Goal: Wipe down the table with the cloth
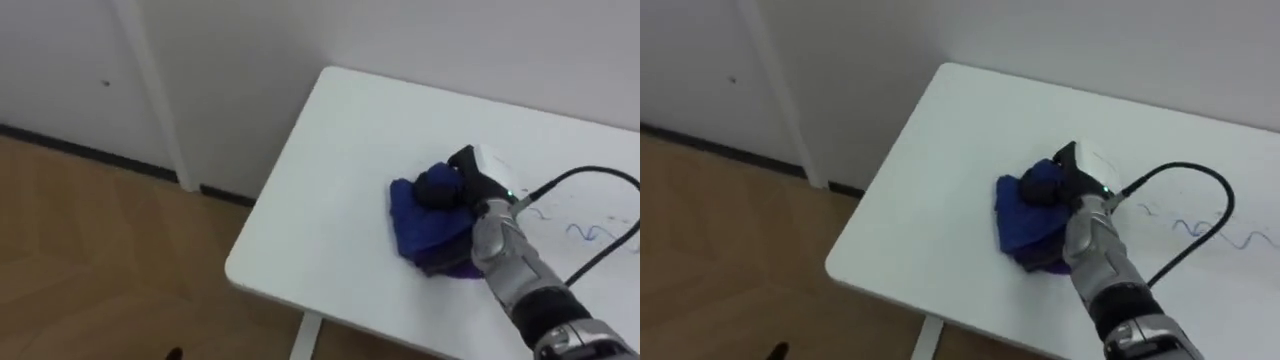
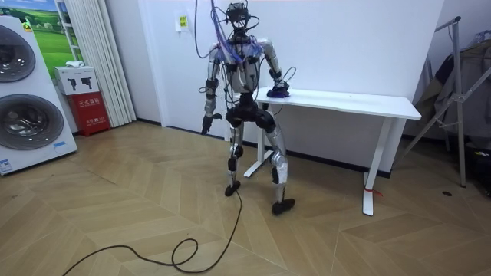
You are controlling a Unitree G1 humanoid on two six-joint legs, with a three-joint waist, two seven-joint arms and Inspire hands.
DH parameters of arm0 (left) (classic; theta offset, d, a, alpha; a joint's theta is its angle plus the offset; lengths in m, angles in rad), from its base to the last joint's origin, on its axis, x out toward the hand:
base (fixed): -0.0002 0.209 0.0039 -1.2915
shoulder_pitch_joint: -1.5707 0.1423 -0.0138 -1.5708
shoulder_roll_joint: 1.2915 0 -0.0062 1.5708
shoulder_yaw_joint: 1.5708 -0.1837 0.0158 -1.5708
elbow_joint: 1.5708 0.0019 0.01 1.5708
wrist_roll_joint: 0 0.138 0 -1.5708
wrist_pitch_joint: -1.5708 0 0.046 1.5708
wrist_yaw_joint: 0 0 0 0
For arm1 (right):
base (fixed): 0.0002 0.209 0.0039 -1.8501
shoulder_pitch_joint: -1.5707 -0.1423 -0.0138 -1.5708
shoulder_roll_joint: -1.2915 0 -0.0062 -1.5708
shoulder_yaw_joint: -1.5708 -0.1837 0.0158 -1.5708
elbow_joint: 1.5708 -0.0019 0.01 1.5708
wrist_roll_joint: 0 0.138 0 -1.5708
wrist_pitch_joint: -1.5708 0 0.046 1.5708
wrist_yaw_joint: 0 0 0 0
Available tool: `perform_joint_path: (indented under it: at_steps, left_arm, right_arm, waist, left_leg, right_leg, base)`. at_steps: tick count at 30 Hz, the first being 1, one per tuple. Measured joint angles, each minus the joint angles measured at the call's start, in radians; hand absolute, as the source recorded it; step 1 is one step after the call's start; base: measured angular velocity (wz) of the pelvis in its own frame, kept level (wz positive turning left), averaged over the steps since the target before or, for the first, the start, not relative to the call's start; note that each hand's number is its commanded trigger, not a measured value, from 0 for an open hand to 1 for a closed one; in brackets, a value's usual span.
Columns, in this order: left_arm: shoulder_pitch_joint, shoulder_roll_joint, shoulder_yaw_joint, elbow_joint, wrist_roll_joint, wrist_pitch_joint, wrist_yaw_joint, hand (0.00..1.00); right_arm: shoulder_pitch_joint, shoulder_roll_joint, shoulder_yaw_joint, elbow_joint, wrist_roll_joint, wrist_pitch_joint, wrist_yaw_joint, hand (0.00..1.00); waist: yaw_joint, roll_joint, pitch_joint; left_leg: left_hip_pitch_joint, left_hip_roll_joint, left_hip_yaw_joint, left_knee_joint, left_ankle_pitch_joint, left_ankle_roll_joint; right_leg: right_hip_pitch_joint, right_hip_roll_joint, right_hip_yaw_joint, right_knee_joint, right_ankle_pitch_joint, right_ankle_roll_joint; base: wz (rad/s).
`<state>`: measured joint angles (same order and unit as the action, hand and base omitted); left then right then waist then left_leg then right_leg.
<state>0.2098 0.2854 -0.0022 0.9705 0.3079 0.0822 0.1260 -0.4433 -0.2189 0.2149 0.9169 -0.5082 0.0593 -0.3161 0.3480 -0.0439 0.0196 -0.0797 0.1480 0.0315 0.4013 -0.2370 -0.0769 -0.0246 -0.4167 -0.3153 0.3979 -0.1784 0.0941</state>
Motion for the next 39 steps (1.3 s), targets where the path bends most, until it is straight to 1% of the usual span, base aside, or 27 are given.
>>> perform_joint_path:
  at_steps: [2,3,4,5,6,7,8,9,10,11,12,14,15,16,17,19,22,24,26,27,28,30,32,34,36,38,39]
  left_arm:
    - [0.009,0.042,0.029,-0.001,-0.003,0.004,-0.022,0.00]
    - [0.009,0.048,0.043,-0.001,-0.005,0.005,-0.021,0.00]
    - [0.007,0.065,0.063,-0.001,-0.020,0.004,-0.020,0.00]
    - [0.015,0.050,0.070,0.000,-0.033,0.003,-0.017,0.00]
    - [0.025,0.040,0.069,-0.001,-0.032,0.002,-0.019,0.00]
    - [0.042,0.019,0.067,-0.002,-0.032,-0.002,-0.020,0.00]
    - [0.063,-0.007,0.066,-0.012,-0.027,-0.001,-0.021,0.00]
    - [0.070,-0.016,0.065,-0.014,-0.024,-0.001,-0.021,0.00]
    - [0.072,-0.025,0.068,-0.012,-0.022,0.000,-0.021,0.00]
    - [0.072,-0.031,0.067,-0.013,-0.021,0.000,-0.020,0.00]
    - [0.070,-0.035,0.067,-0.014,-0.019,0.000,-0.020,0.00]
    - [0.070,-0.051,0.068,-0.019,-0.021,0.002,-0.021,0.00]
    - [0.070,-0.055,0.068,-0.021,-0.022,0.003,-0.021,0.00]
    - [0.071,-0.060,0.076,-0.036,-0.022,0.005,-0.021,0.00]
    - [0.072,-0.061,0.083,-0.044,-0.023,0.005,-0.020,0.00]
    - [0.080,-0.072,0.088,-0.050,-0.030,0.005,-0.007,0.00]
    - [0.100,-0.076,0.121,-0.054,-0.042,0.007,0.009,0.00]
    - [0.113,-0.076,0.139,-0.059,-0.040,0.007,0.027,0.00]
    - [0.121,-0.072,0.204,-0.074,-0.030,0.007,0.041,0.00]
    - [0.123,-0.072,0.231,-0.085,-0.026,0.007,0.044,0.00]
    - [0.132,-0.069,0.266,-0.101,-0.007,0.006,0.056,0.00]
    - [0.138,-0.069,0.286,-0.108,0.001,0.005,0.069,0.00]
    - [0.138,-0.072,0.271,-0.108,0.002,0.001,0.069,0.00]
    - [0.127,-0.079,0.224,-0.094,-0.002,-0.001,0.067,0.00]
    - [0.105,-0.086,0.186,-0.073,-0.004,0.000,0.066,0.00]
    - [0.073,-0.088,0.153,-0.048,0.001,0.005,0.062,0.00]
    - [0.071,-0.089,0.151,-0.046,0.001,0.007,0.061,0.00]
  right_arm:
    - [0.017,-0.005,-0.022,0.020,0.016,-0.048,0.001,1.00]
    - [0.019,-0.005,-0.022,0.020,0.015,-0.058,0.002,1.00]
    - [0.024,-0.010,-0.022,0.014,0.015,-0.070,0.003,1.00]
    - [0.044,-0.025,-0.028,0.009,0.011,-0.083,0.007,1.00]
    - [0.056,-0.027,-0.039,0.006,0.007,-0.084,0.011,1.00]
    - [0.083,-0.040,-0.058,-0.002,0.007,-0.086,0.013,1.00]
    - [0.101,-0.057,-0.079,-0.006,0.007,-0.085,0.018,1.00]
    - [0.105,-0.064,-0.087,-0.007,0.010,-0.082,0.022,1.00]
    - [0.107,-0.072,-0.103,-0.009,0.015,-0.081,0.033,1.00]
    - [0.107,-0.081,-0.113,-0.025,0.021,-0.078,0.051,1.00]
    - [0.107,-0.087,-0.118,-0.035,0.020,-0.076,0.060,1.00]
    - [0.103,-0.098,-0.128,-0.078,-0.007,-0.069,0.088,1.00]
    - [0.103,-0.101,-0.128,-0.088,-0.008,-0.069,0.093,1.00]
    - [0.103,-0.101,-0.126,-0.105,-0.008,-0.070,0.101,1.00]
    - [0.101,-0.100,-0.122,-0.107,-0.010,-0.072,0.102,1.00]
    - [0.091,-0.101,-0.118,-0.106,-0.030,-0.086,0.108,1.00]
    - [0.126,-0.109,-0.132,-0.106,-0.008,-0.117,0.070,1.00]
    - [0.186,-0.110,-0.178,-0.097,0.006,-0.153,0.035,1.00]
    - [0.289,-0.111,-0.292,-0.080,0.038,-0.205,-0.009,1.00]
    - [0.316,-0.111,-0.326,-0.070,0.046,-0.215,-0.018,1.00]
    - [0.361,-0.111,-0.379,-0.050,0.053,-0.220,-0.040,1.00]
    - [0.398,-0.115,-0.420,-0.012,0.058,-0.215,-0.062,1.00]
    - [0.420,-0.121,-0.422,-0.022,0.074,-0.196,-0.067,1.00]
    - [0.394,-0.123,-0.393,-0.039,0.079,-0.151,-0.065,1.00]
    - [0.332,-0.126,-0.342,-0.054,0.077,-0.084,-0.061,1.00]
    - [0.256,-0.113,-0.197,-0.152,0.039,0.015,-0.021,1.00]
    - [0.228,-0.104,-0.146,-0.180,0.017,0.031,-0.003,1.00]
  waist:
    - [-0.015,-0.003,-0.0027]
    - [-0.016,-0.009,-0.0049]
    - [-0.022,-0.017,-0.0081]
    - [-0.028,0.006,-0.0274]
    - [-0.046,0.017,-0.0318]
    - [-0.077,0.013,-0.0340]
    - [-0.098,0.007,-0.0299]
    - [-0.103,0.007,-0.0284]
    - [-0.107,0.002,-0.0177]
    - [-0.111,0.008,-0.0095]
    - [-0.107,0.001,-0.0058]
    - [-0.071,0.014,0.0007]
    - [-0.065,0.018,0.0007]
    - [-0.046,0.021,0.0006]
    - [-0.033,0.018,-0.0006]
    - [-0.034,0.020,-0.0015]
    - [-0.084,0.011,-0.0068]
    - [-0.127,0.001,-0.0123]
    - [-0.200,-0.029,-0.0234]
    - [-0.213,-0.039,-0.0292]
    - [-0.229,-0.056,-0.0382]
    - [-0.231,-0.076,-0.0426]
    - [-0.231,-0.078,-0.0406]
    - [-0.230,-0.058,-0.0371]
    - [-0.205,-0.033,-0.0315]
    - [-0.150,-0.017,-0.0247]
    - [-0.142,-0.017,-0.0246]
  left_leg:
    - [0.007,0.063,-0.074,-0.011,0.010,-0.074]
    - [0.015,0.081,-0.084,-0.019,0.013,-0.095]
    - [0.019,0.119,-0.095,-0.028,0.018,-0.138]
    - [0.024,0.181,-0.095,-0.029,0.026,-0.146]
    - [0.024,0.208,-0.085,-0.031,0.045,-0.120]
    - [0.026,0.222,-0.036,-0.051,0.105,-0.080]
    - [0.032,0.210,0.012,-0.041,0.125,-0.083]
    - [0.032,0.194,0.040,-0.027,0.123,-0.083]
    - [0.029,0.156,0.077,-0.001,0.107,-0.066]
    - [0.018,0.102,0.080,0.040,0.057,-0.044]
    - [0.014,0.068,0.080,0.058,0.030,-0.031]
    - [0.006,-0.064,0.077,0.059,-0.030,0.036]
    - [0.004,-0.094,0.075,0.044,-0.034,0.049]
    - [0.007,-0.136,0.075,0.005,-0.024,0.103]
    - [0.019,-0.147,0.076,-0.012,-0.014,0.109]
    - [0.056,-0.142,0.078,-0.076,0.022,0.097]
    - [0.093,-0.139,0.073,-0.167,0.061,0.087]
    - [0.114,-0.139,0.062,-0.198,0.069,0.084]
    - [0.123,-0.143,0.041,-0.208,0.072,0.081]
    - [0.125,-0.145,0.039,-0.212,0.072,0.081]
    - [0.129,-0.149,0.037,-0.217,0.072,0.081]
    - [0.151,-0.149,0.037,-0.217,0.071,0.080]
    - [0.173,-0.144,0.036,-0.217,0.064,0.075]
    - [0.188,-0.134,0.036,-0.218,0.047,0.073]
    - [0.196,-0.123,0.052,-0.224,0.033,0.072]
    - [0.187,-0.113,0.074,-0.234,0.033,0.070]
    - [0.181,-0.111,0.076,-0.232,0.034,0.069]
  right_leg:
    - [0.049,0.012,-0.045,-0.092,0.080,0.014]
    - [0.045,0.021,-0.049,-0.089,0.086,0.018]
    - [0.028,0.051,-0.071,-0.062,0.096,0.048]
    - [0.019,0.086,-0.110,0.019,0.036,0.086]
    - [0.020,0.103,-0.130,0.047,0.007,0.070]
    - [0.025,0.121,-0.144,0.077,-0.046,0.046]
    - [0.027,0.139,-0.143,0.081,-0.070,0.012]
    - [0.027,0.148,-0.144,0.078,-0.077,-0.001]
    - [0.030,0.165,-0.148,0.066,-0.086,-0.037]
    - [0.029,0.183,-0.143,0.047,-0.087,-0.080]
    - [0.028,0.192,-0.140,0.038,-0.085,-0.088]
    - [0.000,0.225,-0.102,0.032,-0.081,-0.112]
    - [-0.008,0.235,-0.090,0.030,-0.079,-0.118]
    - [-0.027,0.254,-0.057,0.029,-0.077,-0.131]
    - [-0.038,0.263,-0.039,0.027,-0.076,-0.140]
    - [-0.045,0.301,0.005,-0.014,-0.063,-0.183]
    - [-0.021,0.322,0.006,-0.077,-0.050,-0.206]
    - [0.004,0.330,0.002,-0.104,-0.048,-0.205]
    - [0.046,0.332,-0.021,-0.144,-0.038,-0.170]
    - [0.053,0.333,-0.018,-0.152,-0.035,-0.150]
    - [0.067,0.333,-0.015,-0.163,-0.031,-0.102]
    - [0.098,0.339,-0.012,-0.178,-0.030,-0.094]
    - [0.129,0.348,-0.011,-0.197,-0.022,-0.093]
    - [0.138,0.358,0.006,-0.194,-0.019,-0.096]
    - [0.133,0.373,0.037,-0.192,-0.007,-0.102]
    - [0.096,0.386,0.062,-0.186,0.014,-0.114]
    - [0.085,0.387,0.062,-0.182,0.017,-0.116]
  base:
    - [0.73]
    - [0.39]
    - [0.23]
    - [0.31]
    - [0.50]
    - [0.55]
    - [0.42]
    - [0.11]
    - [-0.06]
    - [-0.15]
    - [-0.45]
    - [-0.71]
    - [-0.79]
    - [-0.72]
    - [-0.79]
    - [-0.53]
    - [-0.07]
    - [0.30]
    - [0.65]
    - [0.64]
    - [0.25]
    - [-0.02]
    - [-0.13]
    - [-0.31]
    - [-0.54]
    - [-0.76]
    - [-0.59]
